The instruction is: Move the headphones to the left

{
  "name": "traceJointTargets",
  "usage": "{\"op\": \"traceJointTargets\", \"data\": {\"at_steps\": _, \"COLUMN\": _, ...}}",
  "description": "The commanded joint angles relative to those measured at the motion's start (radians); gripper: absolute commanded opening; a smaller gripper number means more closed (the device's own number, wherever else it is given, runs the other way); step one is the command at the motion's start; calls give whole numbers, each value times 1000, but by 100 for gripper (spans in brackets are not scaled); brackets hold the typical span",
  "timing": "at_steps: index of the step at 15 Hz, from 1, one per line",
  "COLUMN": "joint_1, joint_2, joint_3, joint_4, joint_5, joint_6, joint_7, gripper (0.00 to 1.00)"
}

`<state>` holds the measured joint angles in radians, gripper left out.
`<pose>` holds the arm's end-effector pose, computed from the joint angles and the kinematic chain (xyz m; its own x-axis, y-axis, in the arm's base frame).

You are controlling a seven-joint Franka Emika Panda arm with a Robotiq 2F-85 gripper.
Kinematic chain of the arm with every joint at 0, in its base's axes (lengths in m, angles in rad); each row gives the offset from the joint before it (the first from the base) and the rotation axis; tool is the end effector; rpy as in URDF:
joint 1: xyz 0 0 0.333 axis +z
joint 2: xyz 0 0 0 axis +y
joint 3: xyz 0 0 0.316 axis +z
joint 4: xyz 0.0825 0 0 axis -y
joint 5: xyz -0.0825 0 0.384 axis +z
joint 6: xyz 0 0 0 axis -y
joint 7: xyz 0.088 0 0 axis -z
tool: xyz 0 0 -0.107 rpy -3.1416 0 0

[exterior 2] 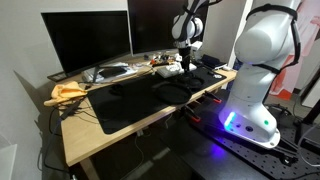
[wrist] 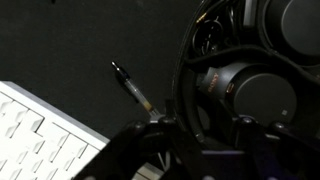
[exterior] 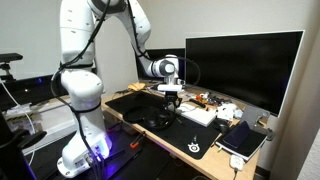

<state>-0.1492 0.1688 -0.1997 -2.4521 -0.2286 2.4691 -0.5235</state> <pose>0.4393 -0.1619 0.2211 0.9141 0.3439 -0.2149 0.3609 -0.9316 0.0443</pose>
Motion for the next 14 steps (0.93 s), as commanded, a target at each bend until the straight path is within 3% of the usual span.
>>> {"op": "traceJointTargets", "data": {"at_steps": 1, "joint_1": -12, "joint_2": 15, "joint_3": 19, "joint_4": 18, "joint_5": -30, "joint_6": 10, "joint_7": 40, "gripper": 47}}
{"op": "traceJointTargets", "data": {"at_steps": 14, "joint_1": -8, "joint_2": 64, "joint_3": 30, "joint_4": 56, "joint_5": -32, "joint_6": 3, "joint_7": 63, "gripper": 48}}
